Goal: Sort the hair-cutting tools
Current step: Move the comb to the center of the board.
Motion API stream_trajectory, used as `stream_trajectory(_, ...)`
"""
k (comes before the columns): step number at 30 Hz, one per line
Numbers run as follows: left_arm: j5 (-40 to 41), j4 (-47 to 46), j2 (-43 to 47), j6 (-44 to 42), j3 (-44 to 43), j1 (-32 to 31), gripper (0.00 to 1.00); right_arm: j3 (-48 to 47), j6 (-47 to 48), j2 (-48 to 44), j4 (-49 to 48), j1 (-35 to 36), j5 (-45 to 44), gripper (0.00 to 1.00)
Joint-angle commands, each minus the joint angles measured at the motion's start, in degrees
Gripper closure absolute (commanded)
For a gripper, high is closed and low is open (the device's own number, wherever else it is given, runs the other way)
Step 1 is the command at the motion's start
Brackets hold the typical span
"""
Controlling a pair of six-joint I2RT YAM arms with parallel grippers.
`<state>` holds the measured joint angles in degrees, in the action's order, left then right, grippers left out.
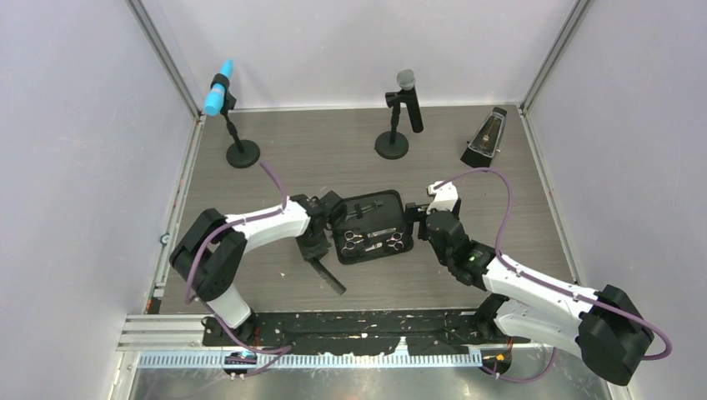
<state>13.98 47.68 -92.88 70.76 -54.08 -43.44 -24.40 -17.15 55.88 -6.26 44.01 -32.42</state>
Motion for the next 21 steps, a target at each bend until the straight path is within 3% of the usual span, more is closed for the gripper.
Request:
stream_trajectory(1, 5.47, -1.56, -3.28, -15.19, -4.89, 5.51, 0.79, 0.52, 0.28, -0.21, -4.13, -0.32, -1.33, 0.12)
stream_trajectory(5, 2.40, -5.57, -4.16, -27.71, -8.23, 10.88, 0.79, 0.75, 0.35, 0.12, -4.44, -0.48, -1.45, 0.12)
stream_trajectory(8, 3.29, -3.64, -2.59, -29.16, -10.00, 12.31, 0.73, 0.77, 0.43, 0.42, -4.48, -0.57, -1.69, 0.12)
stream_trajectory(12, 1.93, -1.83, 3.13, -21.39, -7.40, 12.20, 0.48, 0.77, 0.36, 0.69, -4.58, -0.66, -1.83, 0.12)
stream_trajectory(14, 1.63, -2.25, 6.08, -17.50, -5.01, 11.72, 0.41, 0.65, 0.36, 1.01, -4.66, -0.70, -1.56, 0.12)
stream_trajectory(18, 1.65, -3.72, 9.71, -11.64, -1.52, 9.67, 0.38, 0.80, 0.37, 1.16, -4.93, -0.68, -1.25, 0.12)
stream_trajectory(21, 1.23, -3.77, 9.03, -9.56, -0.56, 8.25, 0.43, 0.83, 0.58, 1.27, -4.98, -0.71, -1.16, 0.12)
